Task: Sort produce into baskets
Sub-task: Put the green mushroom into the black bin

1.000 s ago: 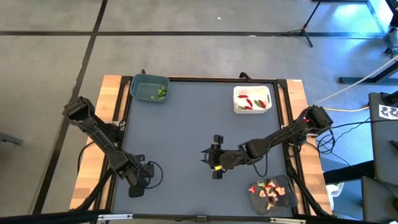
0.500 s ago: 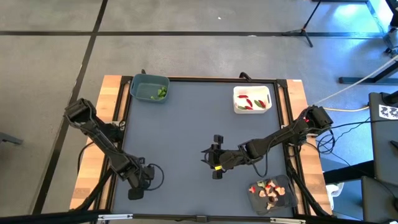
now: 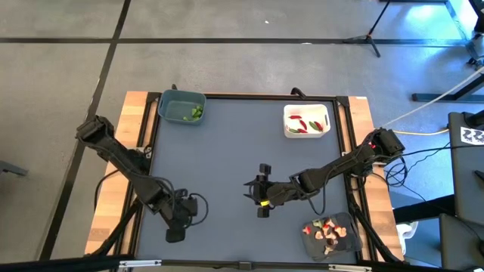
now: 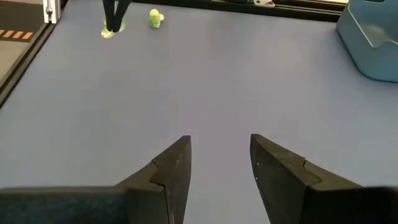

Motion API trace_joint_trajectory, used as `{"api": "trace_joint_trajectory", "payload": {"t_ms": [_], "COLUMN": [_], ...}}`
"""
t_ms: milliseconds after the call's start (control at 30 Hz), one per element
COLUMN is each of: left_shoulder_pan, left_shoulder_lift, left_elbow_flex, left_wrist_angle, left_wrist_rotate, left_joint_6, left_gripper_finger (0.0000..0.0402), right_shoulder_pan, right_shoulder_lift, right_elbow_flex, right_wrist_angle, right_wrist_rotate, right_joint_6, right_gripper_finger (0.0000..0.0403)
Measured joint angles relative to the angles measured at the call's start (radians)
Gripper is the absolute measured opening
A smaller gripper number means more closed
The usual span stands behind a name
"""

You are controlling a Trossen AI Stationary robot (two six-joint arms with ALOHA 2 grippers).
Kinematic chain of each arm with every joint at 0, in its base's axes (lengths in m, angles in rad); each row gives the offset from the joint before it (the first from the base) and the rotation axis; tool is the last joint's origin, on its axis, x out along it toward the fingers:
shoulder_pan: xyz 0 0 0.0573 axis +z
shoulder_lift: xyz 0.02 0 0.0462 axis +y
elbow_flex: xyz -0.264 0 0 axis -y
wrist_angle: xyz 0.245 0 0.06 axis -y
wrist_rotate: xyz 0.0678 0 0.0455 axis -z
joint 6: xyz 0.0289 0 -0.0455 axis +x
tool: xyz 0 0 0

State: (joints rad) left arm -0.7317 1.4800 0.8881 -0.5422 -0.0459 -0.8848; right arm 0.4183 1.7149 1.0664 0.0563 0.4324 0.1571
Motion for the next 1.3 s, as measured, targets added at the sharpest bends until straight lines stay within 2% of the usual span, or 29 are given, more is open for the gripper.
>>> {"api": "trace_joint_trajectory", "payload": {"t_ms": [133, 233, 333, 533, 633, 700, 900, 1067, 1167, 1300], "left_shoulder_pan": [0.053, 0.092, 0.126, 0.186, 0.207, 0.220, 0.237, 0.235, 0.233, 0.234], "left_shoulder_lift": [0.000, 0.000, -0.001, -0.001, -0.001, 0.000, 0.000, 0.000, 0.000, 0.000], "left_elbow_flex": [0.048, 0.073, 0.088, 0.089, 0.089, 0.088, 0.084, 0.084, 0.084, 0.084], "left_wrist_angle": [0.005, 0.008, 0.076, 0.294, 0.335, 0.387, 0.492, 0.511, 0.518, 0.540], "left_wrist_rotate": [-0.072, -0.221, -0.353, -0.463, -0.525, -0.529, -0.529, -0.527, -0.526, -0.519], "left_joint_6": [0.088, 0.161, 0.236, 0.400, 0.451, 0.482, 0.538, 0.547, 0.552, 0.555], "left_gripper_finger": [0.0000, 0.0000, 0.0000, 0.0001, 0.0001, 0.0001, 0.0001, 0.0001, 0.0001, 0.0001], "right_shoulder_pan": [0.000, -0.008, -0.023, -0.034, -0.034, -0.034, -0.034, -0.034, -0.035, -0.039], "right_shoulder_lift": [0.000, 0.000, 0.000, 0.008, 0.008, 0.008, 0.016, 0.025, 0.025, 0.025], "right_elbow_flex": [0.000, 0.000, 0.000, 0.000, 0.000, 0.000, 0.000, 0.000, 0.000, 0.000], "right_wrist_angle": [0.022, 0.081, 0.149, 0.170, 0.171, 0.179, 0.261, 0.296, 0.295, 0.290], "right_wrist_rotate": [0.008, -0.001, -0.079, -0.142, -0.151, -0.154, -0.140, -0.156, -0.168, -0.179], "right_joint_6": [0.012, 0.068, 0.101, 0.135, 0.138, 0.138, 0.138, 0.127, 0.113, 0.102], "right_gripper_finger": [0.0166, 0.0166, 0.0177, 0.0212, 0.0212, 0.0207, 0.0181, 0.0150, 0.0114, 0.0038]}}
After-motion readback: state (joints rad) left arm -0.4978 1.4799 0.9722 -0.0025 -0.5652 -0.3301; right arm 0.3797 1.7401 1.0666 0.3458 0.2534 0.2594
